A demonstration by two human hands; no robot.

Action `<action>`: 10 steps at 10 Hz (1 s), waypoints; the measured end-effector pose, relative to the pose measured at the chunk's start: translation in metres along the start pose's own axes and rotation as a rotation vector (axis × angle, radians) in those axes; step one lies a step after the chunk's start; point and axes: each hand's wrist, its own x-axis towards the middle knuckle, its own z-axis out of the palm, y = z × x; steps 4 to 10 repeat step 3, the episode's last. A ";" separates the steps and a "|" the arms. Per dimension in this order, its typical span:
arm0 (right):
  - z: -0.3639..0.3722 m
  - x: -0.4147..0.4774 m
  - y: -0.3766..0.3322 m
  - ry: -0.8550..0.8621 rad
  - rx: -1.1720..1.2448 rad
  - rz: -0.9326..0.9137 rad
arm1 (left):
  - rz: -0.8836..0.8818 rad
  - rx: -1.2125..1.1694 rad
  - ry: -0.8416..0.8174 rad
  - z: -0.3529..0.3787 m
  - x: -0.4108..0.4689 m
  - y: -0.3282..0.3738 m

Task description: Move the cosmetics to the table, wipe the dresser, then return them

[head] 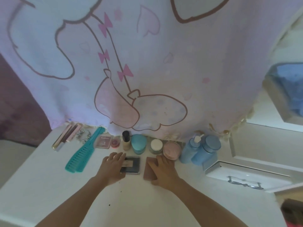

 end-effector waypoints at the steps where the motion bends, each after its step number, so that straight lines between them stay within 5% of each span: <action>1: -0.008 -0.004 -0.006 0.030 0.015 -0.005 | -0.013 -0.031 0.020 -0.002 -0.012 -0.005; 3: -0.012 -0.015 -0.016 0.098 0.028 0.042 | 0.020 -0.059 0.138 -0.011 -0.031 -0.019; 10: -0.012 -0.015 -0.016 0.098 0.028 0.042 | 0.020 -0.059 0.138 -0.011 -0.031 -0.019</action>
